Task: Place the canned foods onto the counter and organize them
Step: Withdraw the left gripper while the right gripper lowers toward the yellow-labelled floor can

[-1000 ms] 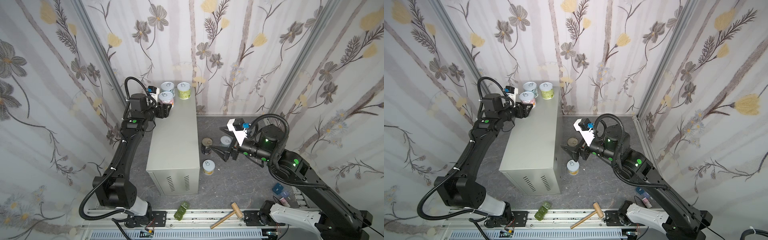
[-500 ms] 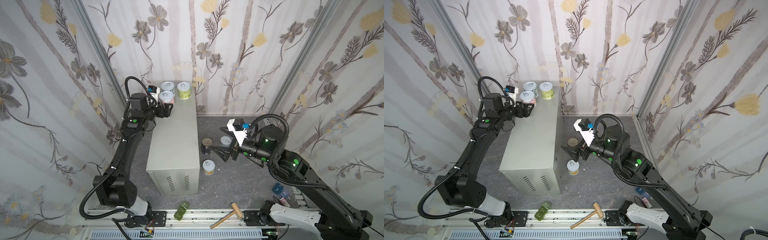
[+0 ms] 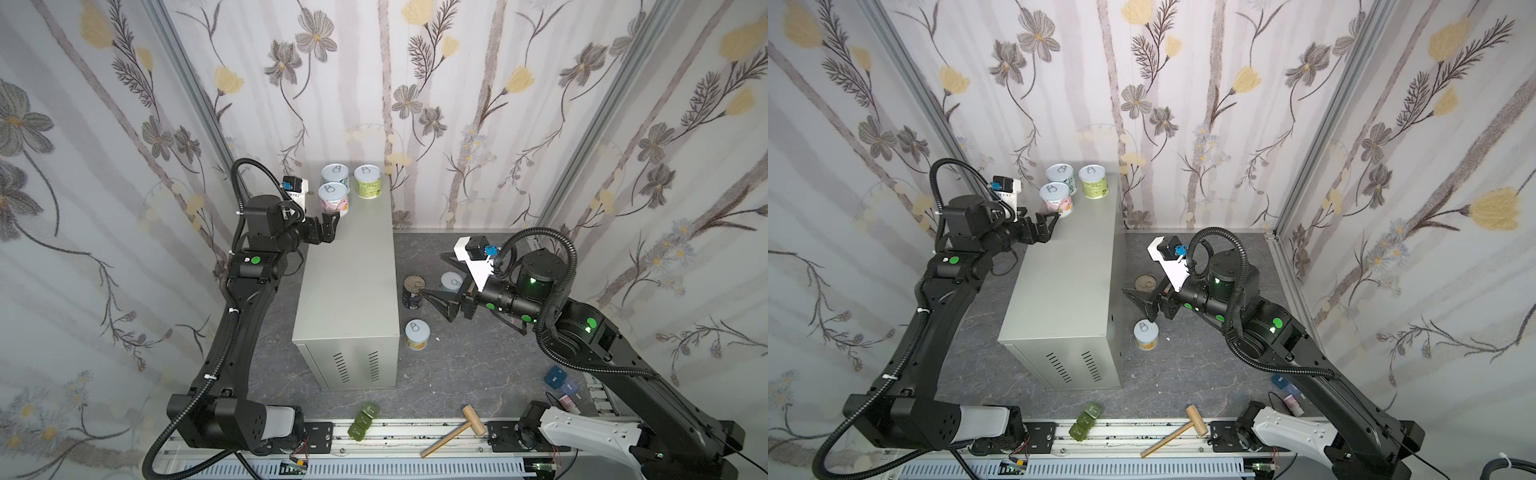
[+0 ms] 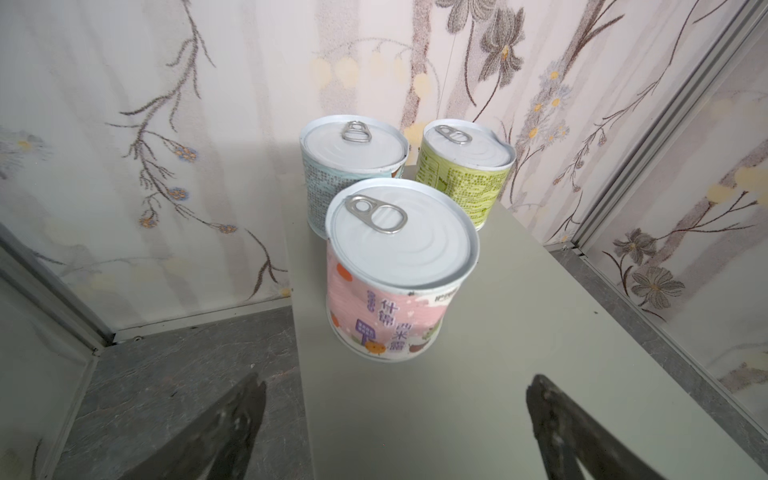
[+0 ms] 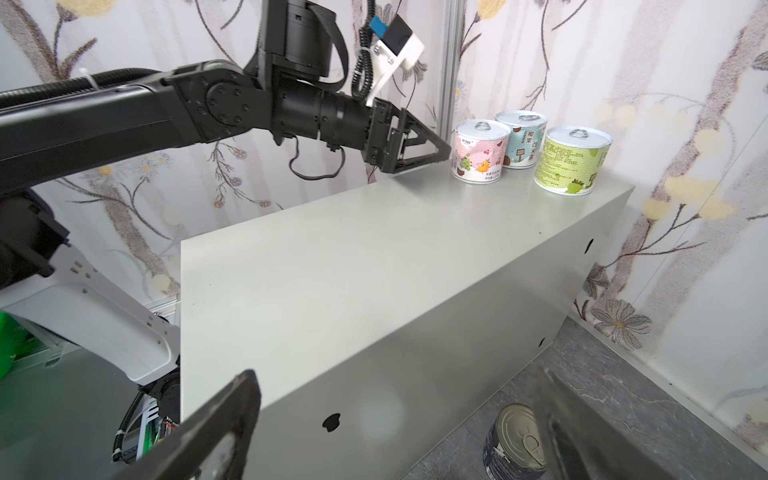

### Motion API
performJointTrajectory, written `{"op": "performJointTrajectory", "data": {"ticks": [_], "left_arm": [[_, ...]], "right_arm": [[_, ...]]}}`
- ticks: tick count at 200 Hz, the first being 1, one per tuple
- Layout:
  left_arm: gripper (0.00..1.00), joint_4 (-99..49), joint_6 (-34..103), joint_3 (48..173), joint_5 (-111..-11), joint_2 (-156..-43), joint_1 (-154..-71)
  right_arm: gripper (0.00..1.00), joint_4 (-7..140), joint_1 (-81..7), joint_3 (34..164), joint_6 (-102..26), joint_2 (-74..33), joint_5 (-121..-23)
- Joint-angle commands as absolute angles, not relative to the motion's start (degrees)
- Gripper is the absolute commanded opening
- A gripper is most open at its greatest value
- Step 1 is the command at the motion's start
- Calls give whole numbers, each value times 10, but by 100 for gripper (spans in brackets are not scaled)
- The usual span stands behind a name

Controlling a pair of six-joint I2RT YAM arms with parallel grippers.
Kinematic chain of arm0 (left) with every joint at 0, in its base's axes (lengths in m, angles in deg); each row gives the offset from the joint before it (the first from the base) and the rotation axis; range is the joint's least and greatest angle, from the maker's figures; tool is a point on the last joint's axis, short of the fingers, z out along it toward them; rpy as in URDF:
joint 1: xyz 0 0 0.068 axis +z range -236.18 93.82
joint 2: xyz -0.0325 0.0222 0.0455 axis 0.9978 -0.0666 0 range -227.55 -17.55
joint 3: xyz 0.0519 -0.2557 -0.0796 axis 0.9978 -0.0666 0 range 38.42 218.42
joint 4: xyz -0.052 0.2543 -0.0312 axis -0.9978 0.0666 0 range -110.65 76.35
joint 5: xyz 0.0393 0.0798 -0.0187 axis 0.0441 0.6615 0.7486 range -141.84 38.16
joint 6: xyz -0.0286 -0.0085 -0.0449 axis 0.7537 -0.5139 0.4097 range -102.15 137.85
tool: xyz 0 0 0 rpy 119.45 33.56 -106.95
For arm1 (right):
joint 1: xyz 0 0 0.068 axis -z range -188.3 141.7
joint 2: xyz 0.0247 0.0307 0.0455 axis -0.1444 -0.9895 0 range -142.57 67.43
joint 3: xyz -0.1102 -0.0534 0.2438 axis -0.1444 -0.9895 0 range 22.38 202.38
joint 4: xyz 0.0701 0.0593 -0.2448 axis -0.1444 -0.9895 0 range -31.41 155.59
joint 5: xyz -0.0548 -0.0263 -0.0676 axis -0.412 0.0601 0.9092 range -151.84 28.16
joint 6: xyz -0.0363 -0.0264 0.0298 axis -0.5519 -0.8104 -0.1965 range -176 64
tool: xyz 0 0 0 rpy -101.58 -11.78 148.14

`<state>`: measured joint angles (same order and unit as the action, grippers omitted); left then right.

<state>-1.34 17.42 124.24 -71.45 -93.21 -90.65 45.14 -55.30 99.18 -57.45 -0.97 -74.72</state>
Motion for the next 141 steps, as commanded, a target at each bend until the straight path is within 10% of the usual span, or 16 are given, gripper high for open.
{"op": "performJointTrajectory", "data": {"ticks": [1,141], "left_arm": [[100,61,180,1247,-667,-901,-904],[100,166,219,1124,-499,-702,-888]], "right_arm": [[100,456,-554,995,-561,-12,-712],[100,476,-522,814,-316,-22,-531]]}}
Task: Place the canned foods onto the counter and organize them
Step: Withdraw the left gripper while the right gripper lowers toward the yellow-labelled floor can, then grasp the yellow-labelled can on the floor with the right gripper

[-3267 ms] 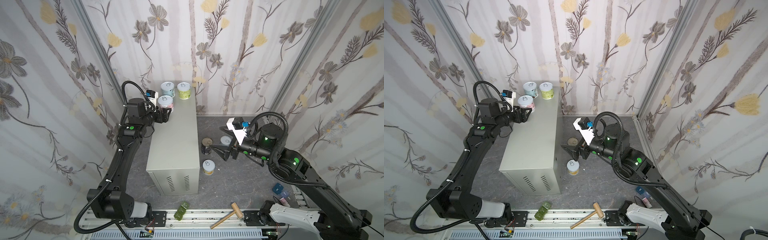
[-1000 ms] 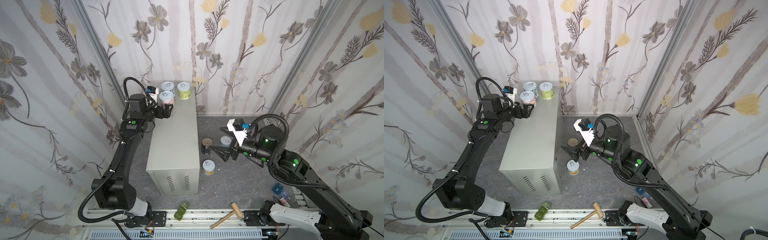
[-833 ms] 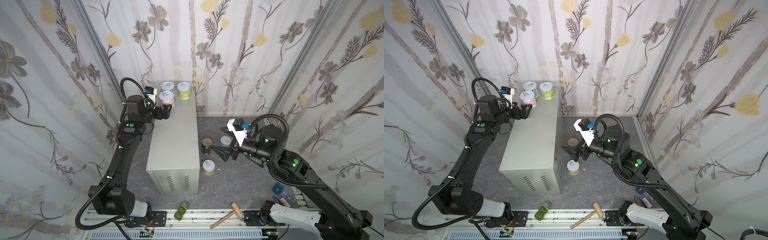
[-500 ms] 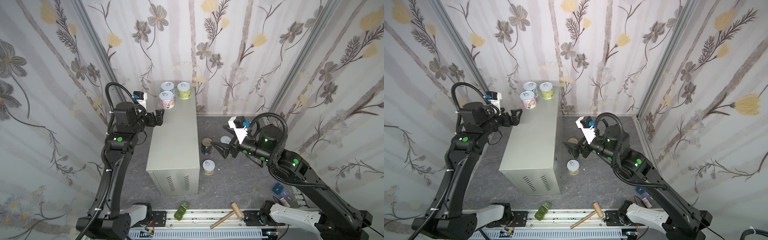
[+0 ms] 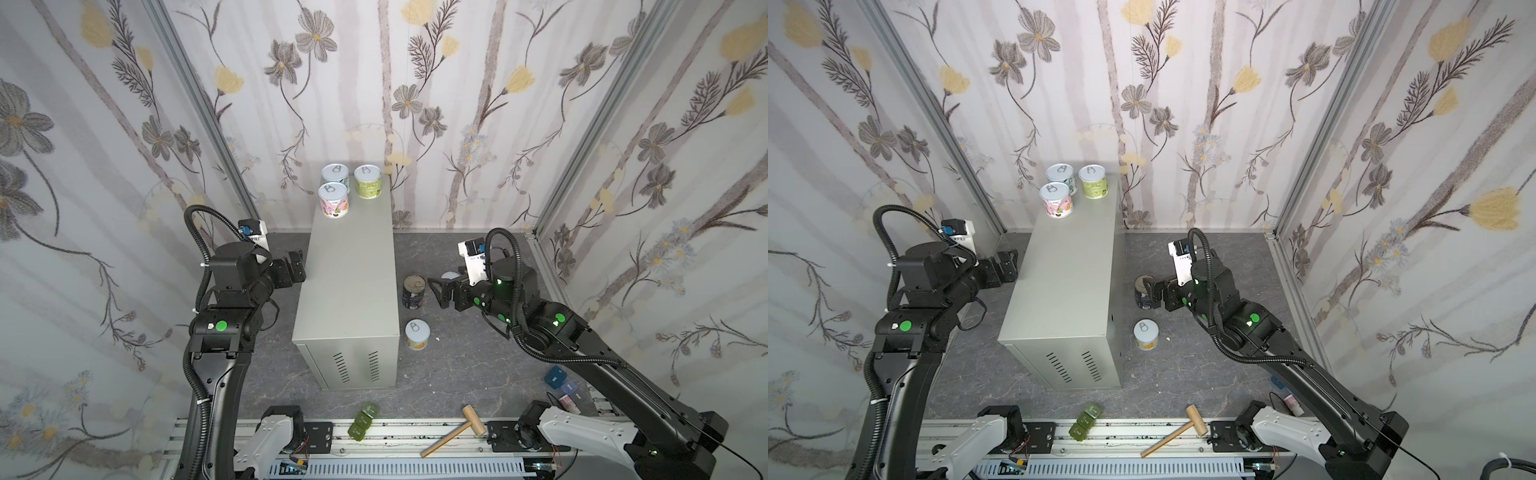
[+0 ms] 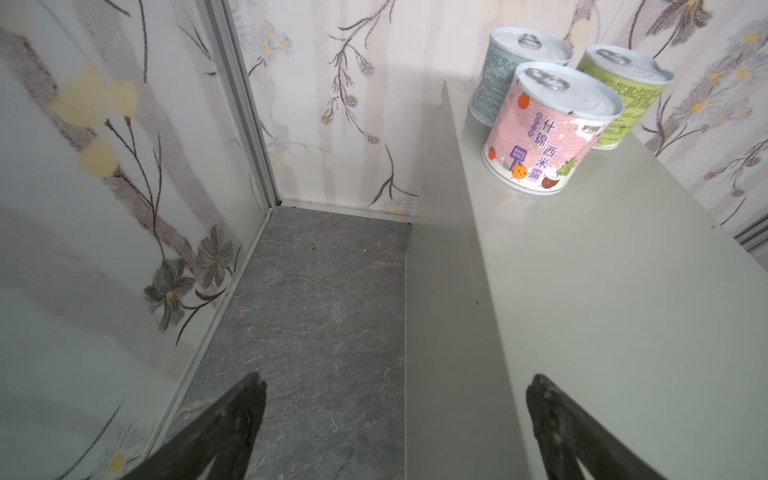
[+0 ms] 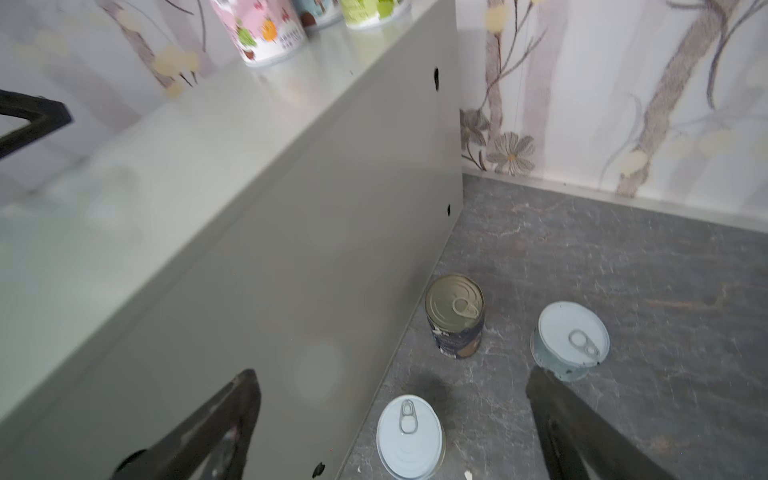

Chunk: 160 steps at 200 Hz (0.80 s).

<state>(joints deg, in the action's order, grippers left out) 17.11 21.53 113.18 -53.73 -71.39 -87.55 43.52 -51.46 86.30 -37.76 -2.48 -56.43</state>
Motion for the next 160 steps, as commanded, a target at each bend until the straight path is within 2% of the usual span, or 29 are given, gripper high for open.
{"op": "performJointTrajectory", "data": {"ticks": [1,46,72,123,160], "left_arm": [[100,166,219,1124,-497,-701,-889],[100,180,207,1154,-495,-699,-917],[100,192,215,1176,-548,-702,-919],[100,207,224,1195,-671,-706,-919],[100,211,219,1198,-690,-702,-919]], "right_arm": [[100,477,-523,811,-314,-22,-530],[100,506,-548,717,-262,-32,-510],[100,496,-554,696,-250,-66,-516],[100,550,-620,665,-225,-140,-524],[100,560,-633,671,-198,-210,-493]]}}
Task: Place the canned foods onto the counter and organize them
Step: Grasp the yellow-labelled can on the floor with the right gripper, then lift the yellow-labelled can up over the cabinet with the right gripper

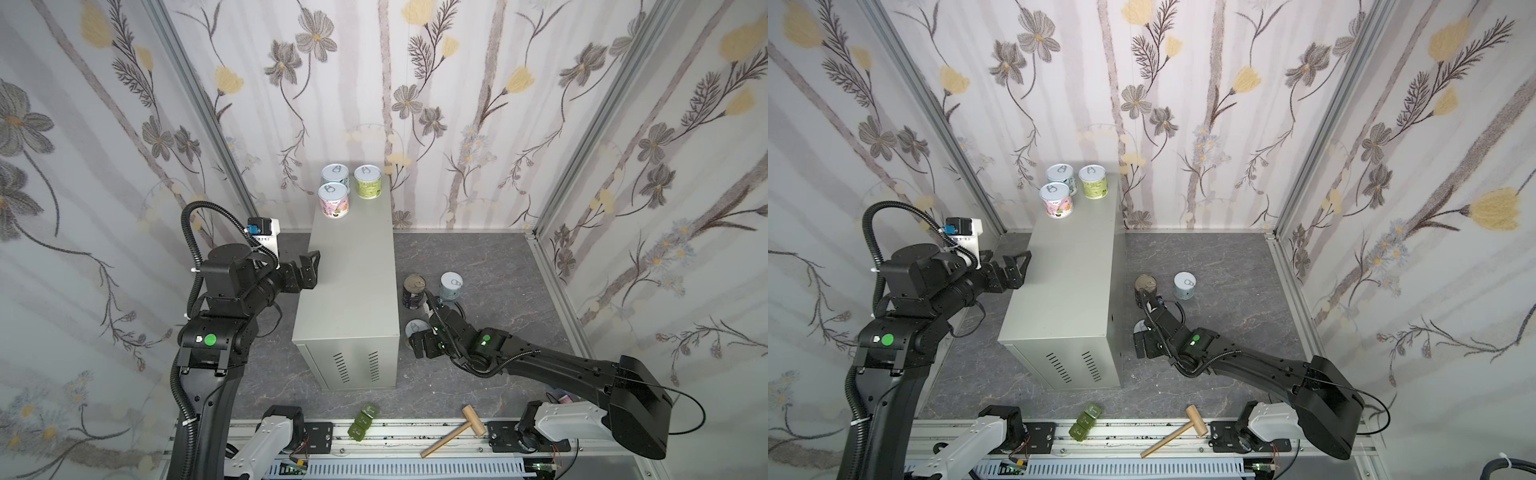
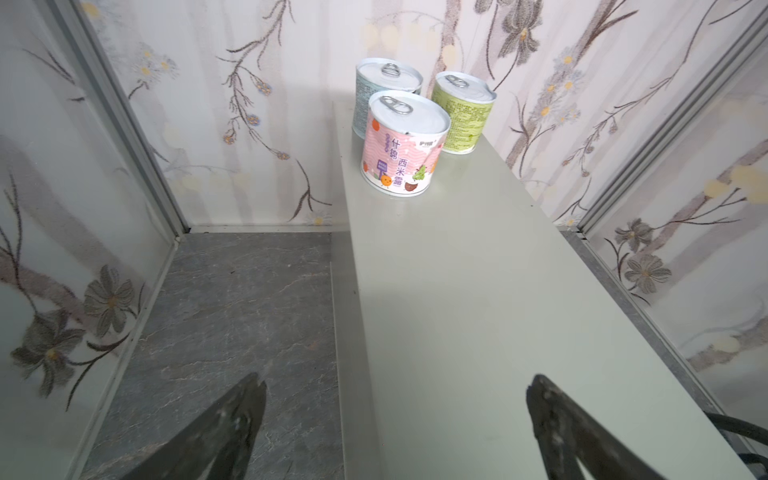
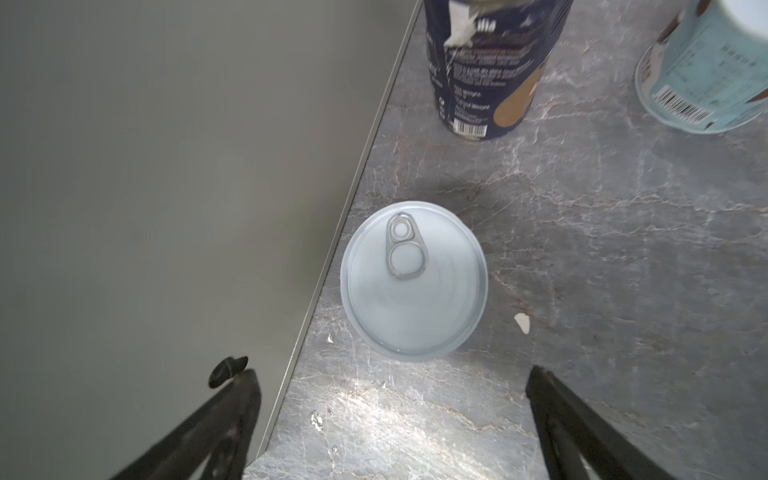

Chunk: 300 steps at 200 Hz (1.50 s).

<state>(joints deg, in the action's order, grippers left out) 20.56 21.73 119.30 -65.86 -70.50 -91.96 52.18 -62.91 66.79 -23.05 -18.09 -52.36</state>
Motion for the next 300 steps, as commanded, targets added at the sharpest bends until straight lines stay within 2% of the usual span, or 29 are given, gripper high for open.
{"op": "performJointTrajectory", "data": {"ticks": [1,104,217,261,300], "left_arm": [[100,211,219,1199,-689,-701,-919],[100,220,206,1202,-632,-687,-923],[100,211,214,1195,-643,-691,-926],[100,212,214,1195,-646,-691,-926],[100,210,216,1196,-657,-693,-926]], "right_arm": [[100,560,-633,671,-198,-211,-492],[99,600,-633,718,-191,-336,-439],[71,598,-625,730,-209,-344,-424],[64,580,-625,738,-237,-315,-407],[62,517,-624,766,-297,-250,-400]]}}
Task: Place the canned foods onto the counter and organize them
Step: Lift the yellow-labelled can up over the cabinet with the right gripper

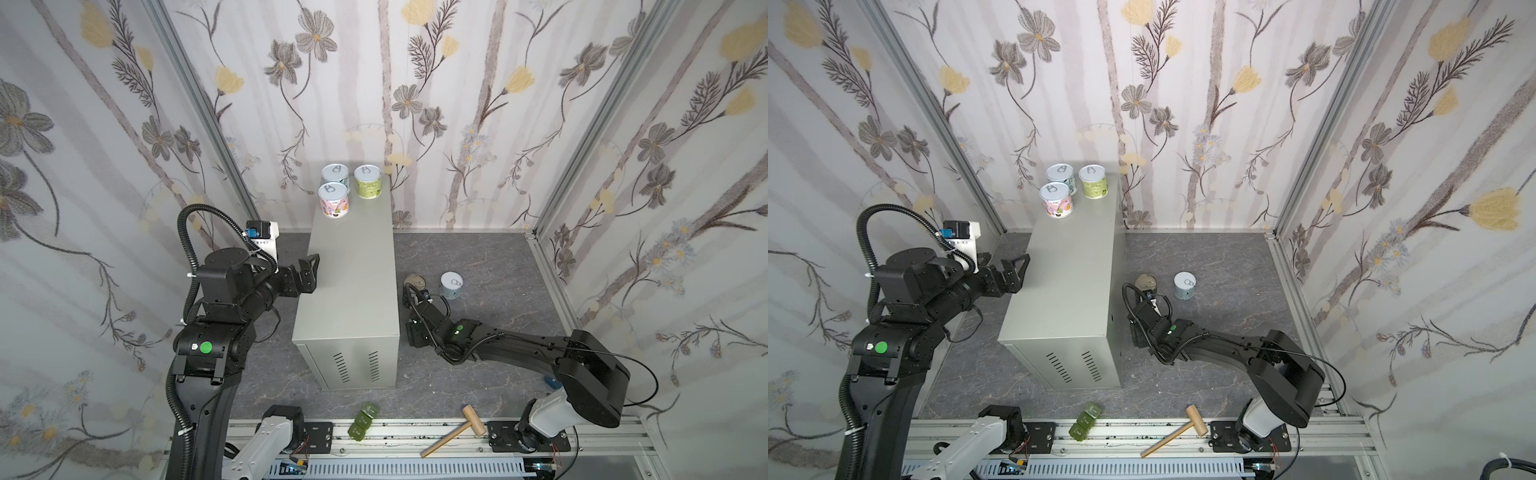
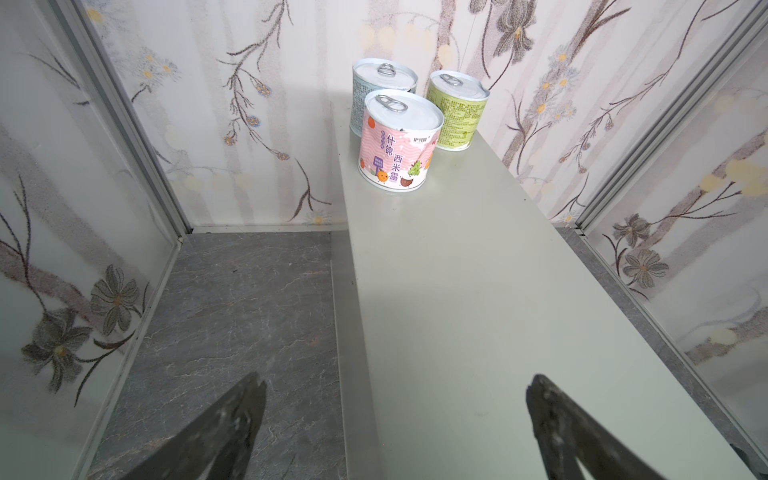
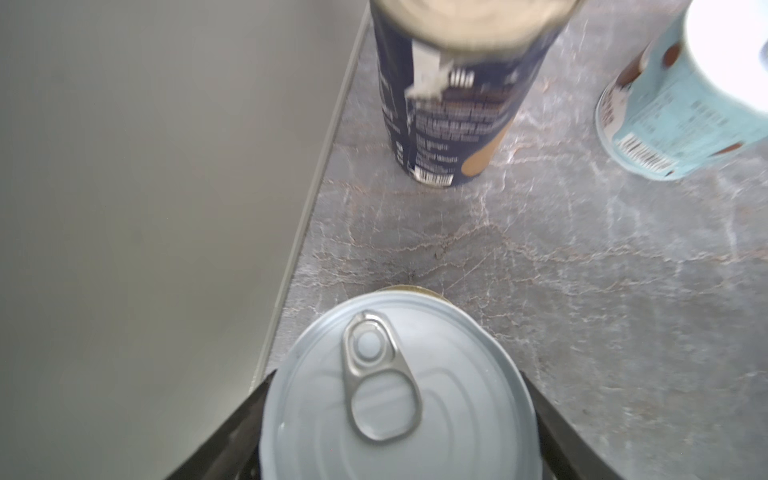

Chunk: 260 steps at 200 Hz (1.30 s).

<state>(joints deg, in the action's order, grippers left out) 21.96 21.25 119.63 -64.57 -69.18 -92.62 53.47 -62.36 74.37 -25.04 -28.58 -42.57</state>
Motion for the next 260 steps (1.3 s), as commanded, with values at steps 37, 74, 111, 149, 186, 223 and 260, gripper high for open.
{"op": "performJointTrajectory", "data": {"ticks": [37,74,111,149,186,223,260], "left_arm": [[100,206,217,1197,-675,-688,-926],[100,208,222,1195,-678,-691,-926],[100,206,223,1195,-681,-688,-925],[100,204,224,1188,-691,-688,-925],[100,209,219,1188,-684,-685,-925],[100,211,216,1187,-681,-683,-925],[100,211,215,1184,-677,-683,-925]], "right_arm": [[63,430,-609,843,-384,-163,-417],[64,405,-593,928,-485,-92,-477],[64,404,-589,1019,-561,-71,-574],[64,393,-589,1112,-595,-113,-648],[64,374,-605,1187,-613,-173,-691],[66,329,-626,1262,-624,-237,-692],[69,312,-641,1303,-625,-294,-683]]}}
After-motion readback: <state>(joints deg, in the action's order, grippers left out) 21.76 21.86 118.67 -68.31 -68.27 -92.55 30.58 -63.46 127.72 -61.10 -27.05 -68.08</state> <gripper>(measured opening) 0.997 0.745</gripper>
